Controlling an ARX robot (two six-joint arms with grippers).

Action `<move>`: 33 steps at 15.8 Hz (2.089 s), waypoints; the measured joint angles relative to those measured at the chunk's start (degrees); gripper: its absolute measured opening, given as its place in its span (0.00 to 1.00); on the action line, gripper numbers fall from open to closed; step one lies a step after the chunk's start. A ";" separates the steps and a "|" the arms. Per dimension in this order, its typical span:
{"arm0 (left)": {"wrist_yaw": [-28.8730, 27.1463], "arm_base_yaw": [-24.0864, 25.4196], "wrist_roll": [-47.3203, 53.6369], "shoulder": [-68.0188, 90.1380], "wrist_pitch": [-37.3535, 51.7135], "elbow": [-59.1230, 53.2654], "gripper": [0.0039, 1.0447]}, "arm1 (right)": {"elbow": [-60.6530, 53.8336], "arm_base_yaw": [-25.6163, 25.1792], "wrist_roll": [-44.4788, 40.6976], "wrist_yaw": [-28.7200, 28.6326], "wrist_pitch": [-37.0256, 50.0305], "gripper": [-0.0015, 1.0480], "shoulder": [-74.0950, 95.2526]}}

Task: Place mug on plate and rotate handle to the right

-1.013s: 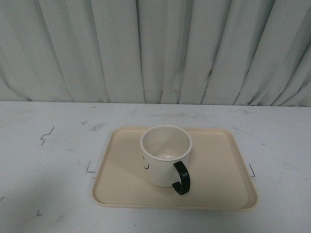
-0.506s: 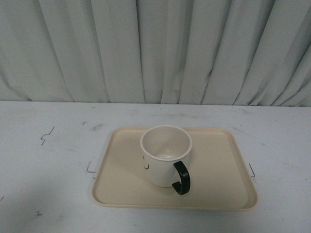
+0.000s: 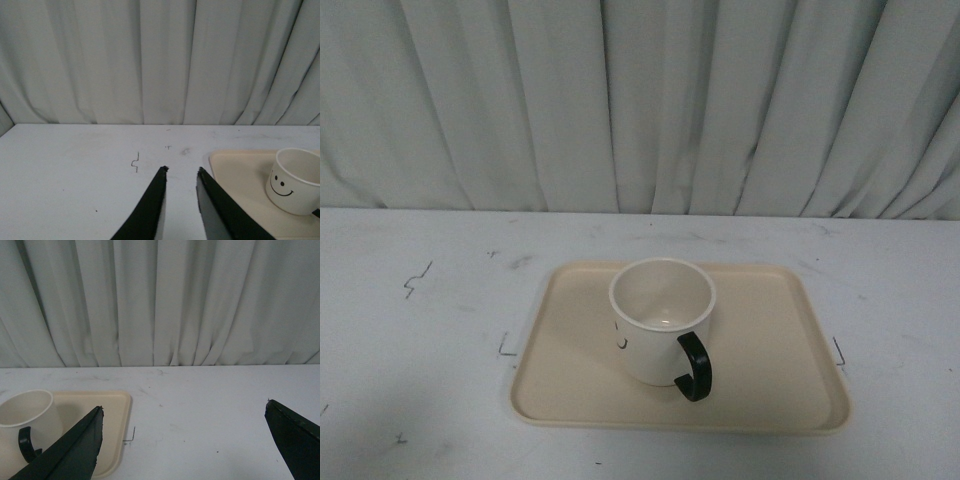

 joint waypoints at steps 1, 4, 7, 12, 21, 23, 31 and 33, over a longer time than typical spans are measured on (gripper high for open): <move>0.00 0.00 0.00 0.00 -0.13 0.00 0.30 | 0.92 -0.92 -0.83 -2.67 -3.80 0.94 0.96; 0.07 -0.02 0.00 0.00 -0.22 0.00 0.63 | 15.39 -4.46 -11.61 -25.86 -20.55 0.94 30.77; -0.04 0.00 0.00 0.00 -0.15 0.00 0.95 | 28.50 -0.22 -16.09 -19.98 -16.26 0.94 53.51; 0.02 0.00 0.00 0.00 -0.15 0.00 0.94 | 56.54 11.47 -10.82 -16.26 -21.79 0.94 87.69; -0.02 0.00 0.00 0.00 -0.15 0.00 0.94 | 90.01 21.46 5.27 -9.11 -33.59 0.94 123.49; 0.00 0.00 0.00 0.00 -0.15 0.00 0.94 | 91.62 22.69 5.92 -7.61 -34.93 0.88 125.09; 0.00 0.00 0.00 0.00 -0.15 0.00 0.94 | 91.25 21.31 4.94 -8.94 -36.44 0.03 125.00; 0.00 0.00 0.00 0.00 -0.15 0.00 0.94 | 91.86 20.06 0.20 -10.49 -40.02 0.03 124.45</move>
